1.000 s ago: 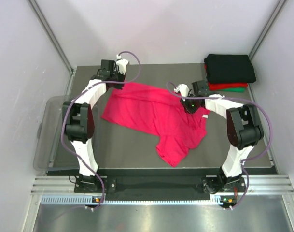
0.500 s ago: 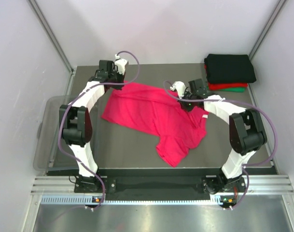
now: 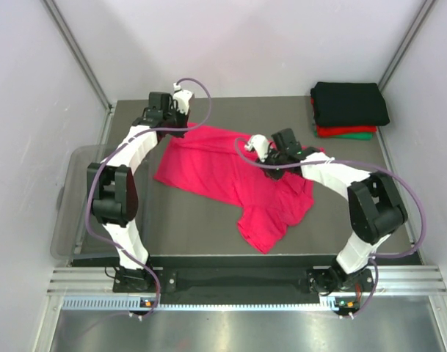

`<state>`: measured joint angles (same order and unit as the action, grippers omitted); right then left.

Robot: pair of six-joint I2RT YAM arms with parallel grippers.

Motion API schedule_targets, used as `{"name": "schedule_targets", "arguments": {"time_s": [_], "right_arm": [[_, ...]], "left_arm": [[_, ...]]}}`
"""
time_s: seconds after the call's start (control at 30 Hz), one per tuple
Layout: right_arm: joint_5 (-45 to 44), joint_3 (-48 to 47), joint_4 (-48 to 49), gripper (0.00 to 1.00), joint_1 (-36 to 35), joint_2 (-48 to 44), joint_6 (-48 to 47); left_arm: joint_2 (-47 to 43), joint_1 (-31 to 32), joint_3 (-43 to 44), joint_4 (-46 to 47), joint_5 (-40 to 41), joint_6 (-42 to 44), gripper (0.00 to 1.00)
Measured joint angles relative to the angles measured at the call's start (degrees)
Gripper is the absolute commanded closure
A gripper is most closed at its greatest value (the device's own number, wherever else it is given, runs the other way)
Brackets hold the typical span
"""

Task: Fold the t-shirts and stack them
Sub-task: Fold the tshirt

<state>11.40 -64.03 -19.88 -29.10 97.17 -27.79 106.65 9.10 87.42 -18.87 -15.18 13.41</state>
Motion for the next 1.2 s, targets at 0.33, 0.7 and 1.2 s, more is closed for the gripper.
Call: {"name": "schedule_targets", "arguments": {"time_s": [0.33, 0.7, 1.2], "right_arm": [[-3.0, -1.9, 1.9, 0.76, 10.9, 1.0, 0.6], [-2.8, -3.3, 2.4, 0.76, 10.9, 6.9, 0.6], [-1.4, -1.9, 3.0, 0.76, 11.2, 3.4, 0.5]], "left_arm": [[0.0, 0.3, 0.0, 0.0, 0.0, 0.0, 1.00], [0.0, 0.4, -0.2, 0.0, 0.0, 0.0, 1.00], [0.0, 0.5, -0.9, 0.4, 0.0, 0.0, 1.00]]}}
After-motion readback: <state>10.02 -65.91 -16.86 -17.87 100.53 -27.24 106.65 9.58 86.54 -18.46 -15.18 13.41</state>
